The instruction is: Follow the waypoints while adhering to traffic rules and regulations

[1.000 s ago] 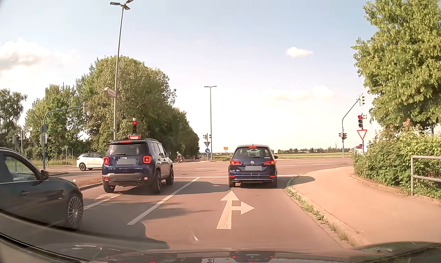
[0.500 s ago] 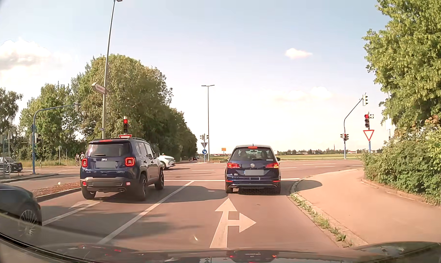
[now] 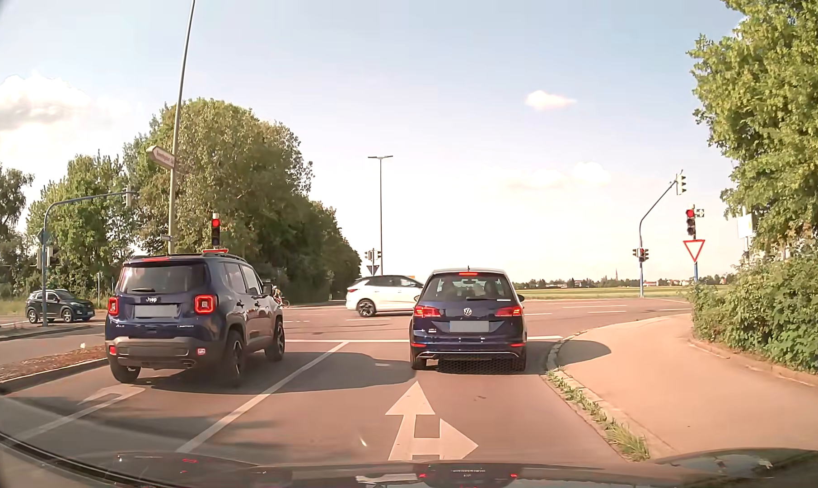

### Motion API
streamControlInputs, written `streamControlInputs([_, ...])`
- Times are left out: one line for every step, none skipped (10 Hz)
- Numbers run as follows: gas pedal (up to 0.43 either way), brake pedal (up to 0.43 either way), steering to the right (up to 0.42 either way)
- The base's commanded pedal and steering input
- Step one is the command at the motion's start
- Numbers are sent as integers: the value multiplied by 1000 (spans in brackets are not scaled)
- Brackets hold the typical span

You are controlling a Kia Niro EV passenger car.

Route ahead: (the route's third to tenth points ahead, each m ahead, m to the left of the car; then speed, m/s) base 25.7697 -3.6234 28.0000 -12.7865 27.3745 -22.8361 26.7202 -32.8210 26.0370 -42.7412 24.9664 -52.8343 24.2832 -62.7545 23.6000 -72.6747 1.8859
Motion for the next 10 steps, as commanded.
streamControlInputs([0,213,25])
streamControlInputs([0,207,25])
streamControlInputs([0,207,25])
streamControlInputs([0,213,25])
streamControlInputs([0,213,24])
streamControlInputs([0,213,24])
streamControlInputs([0,213,24])
streamControlInputs([0,213,23])
streamControlInputs([0,213,22])
streamControlInputs([0,213,21])
